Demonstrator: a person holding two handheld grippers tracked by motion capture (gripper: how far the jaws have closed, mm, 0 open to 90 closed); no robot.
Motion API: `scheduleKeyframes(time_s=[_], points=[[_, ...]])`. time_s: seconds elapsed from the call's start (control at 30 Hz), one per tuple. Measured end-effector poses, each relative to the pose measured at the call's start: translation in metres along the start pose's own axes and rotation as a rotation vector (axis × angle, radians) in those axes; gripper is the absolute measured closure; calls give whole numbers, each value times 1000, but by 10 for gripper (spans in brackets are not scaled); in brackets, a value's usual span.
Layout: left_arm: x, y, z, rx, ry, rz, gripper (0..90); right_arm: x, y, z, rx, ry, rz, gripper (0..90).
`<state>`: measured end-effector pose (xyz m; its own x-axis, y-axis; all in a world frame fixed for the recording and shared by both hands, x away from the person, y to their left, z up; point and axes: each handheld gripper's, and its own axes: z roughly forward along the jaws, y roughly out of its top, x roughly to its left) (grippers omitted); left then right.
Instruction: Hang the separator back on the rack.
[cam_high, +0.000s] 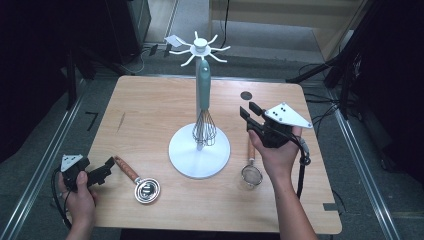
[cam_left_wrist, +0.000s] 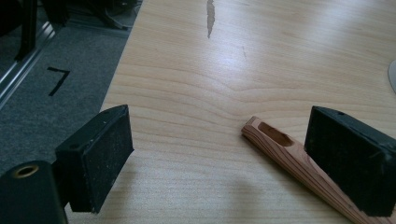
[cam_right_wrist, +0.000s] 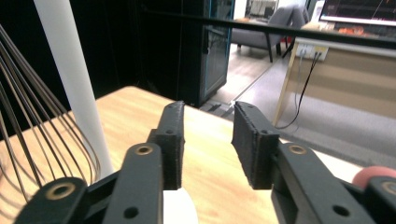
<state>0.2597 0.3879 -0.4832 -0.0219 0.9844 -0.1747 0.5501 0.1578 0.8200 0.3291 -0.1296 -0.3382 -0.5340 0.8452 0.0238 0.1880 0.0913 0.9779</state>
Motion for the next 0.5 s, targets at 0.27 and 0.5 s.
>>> scheduleKeyframes(time_s=[0.27,0.5], points=[[0,0,0,0,1,-1,80,-7,-32,-3,87,18,22,775],[0,0,0,-1,1,-1,80,-14,-57,-6,154,36,54,848]])
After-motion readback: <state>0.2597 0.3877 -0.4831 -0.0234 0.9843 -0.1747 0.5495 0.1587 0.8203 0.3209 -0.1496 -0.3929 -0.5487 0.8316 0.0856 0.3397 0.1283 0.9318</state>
